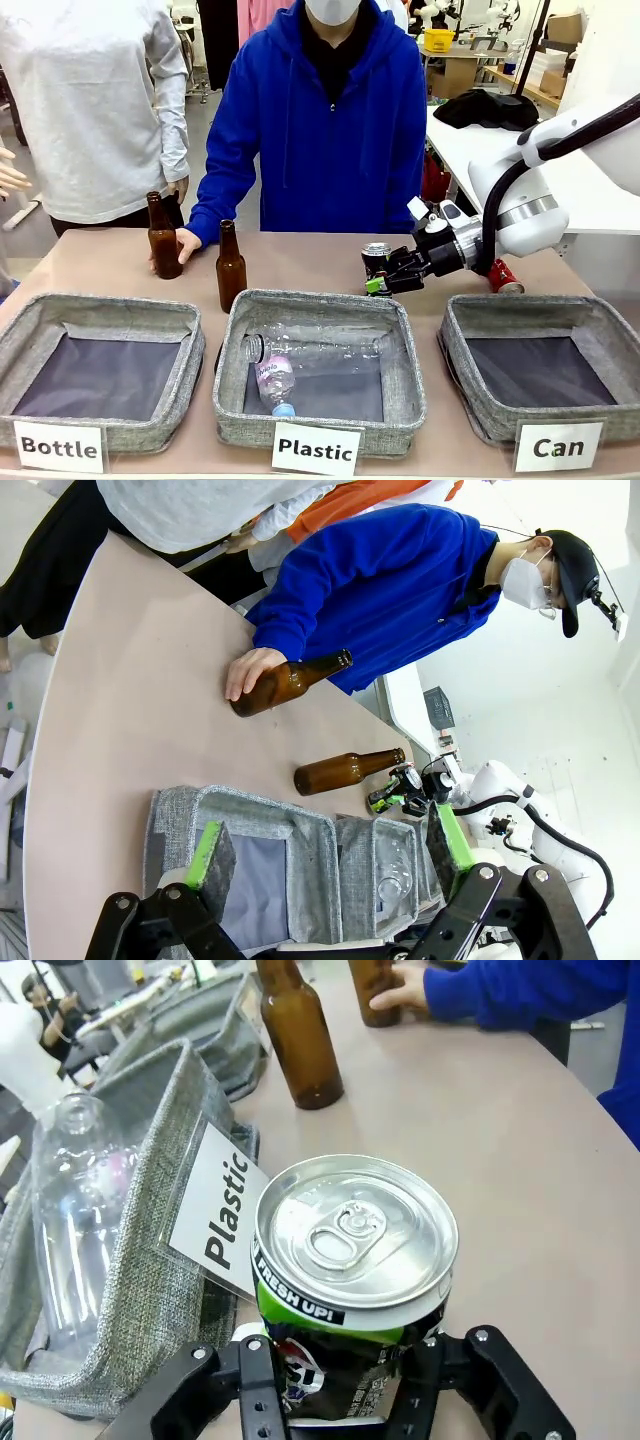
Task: Sort the can waste into the basket.
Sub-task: Pick up the can waste from the table and place it in the right Fabric basket.
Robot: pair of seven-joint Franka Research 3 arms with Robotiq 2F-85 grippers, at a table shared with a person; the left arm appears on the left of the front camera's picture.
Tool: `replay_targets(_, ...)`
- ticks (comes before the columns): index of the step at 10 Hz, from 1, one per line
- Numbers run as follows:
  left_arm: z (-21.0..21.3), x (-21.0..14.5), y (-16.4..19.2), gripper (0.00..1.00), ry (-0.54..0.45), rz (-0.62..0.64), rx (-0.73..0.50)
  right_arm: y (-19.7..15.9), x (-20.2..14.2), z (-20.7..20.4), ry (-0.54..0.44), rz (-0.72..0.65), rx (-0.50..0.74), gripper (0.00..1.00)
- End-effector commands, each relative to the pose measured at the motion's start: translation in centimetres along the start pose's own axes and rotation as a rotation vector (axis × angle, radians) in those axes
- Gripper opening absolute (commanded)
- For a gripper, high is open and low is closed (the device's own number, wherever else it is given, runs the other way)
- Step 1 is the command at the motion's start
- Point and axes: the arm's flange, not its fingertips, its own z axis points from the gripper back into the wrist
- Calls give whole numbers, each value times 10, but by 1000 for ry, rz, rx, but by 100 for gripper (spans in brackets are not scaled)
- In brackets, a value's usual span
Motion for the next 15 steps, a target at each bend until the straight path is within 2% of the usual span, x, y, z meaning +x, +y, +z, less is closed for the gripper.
replay_targets(1, 0, -1, -1, 100, -8, -2, -12, -1, 6, 10, -26, 43, -34, 0)
replay_targets(3, 0, -1, -1, 100, -8, -2, -12, 7, 14, 23, -35, 66, -66, 0)
replay_targets(5, 0, 0, 0, 100, 0, 0, 0, 40, 41, 62, -21, 114, -121, 0)
replay_targets(7, 44, 25, -41, 100, -37, -21, -66, 90, 67, 112, 49, 176, -120, 0)
replay_targets(10, 123, 44, -69, 100, -121, -100, -105, 171, 76, 163, 320, 367, -39, 0)
replay_targets(11, 136, 45, -73, 100, -124, -117, -125, 197, 71, 175, 493, 469, 23, 0)
replay_targets(12, 140, 42, -74, 100, -116, -119, -144, 226, 60, 193, 713, 523, 63, 0)
replay_targets(14, 137, 36, -72, 100, -95, -116, -132, 245, 48, 201, 849, 512, 101, 0)
replay_targets(15, 129, 40, -72, 100, -82, -126, -134, 249, 43, 198, 915, 445, 43, 0)
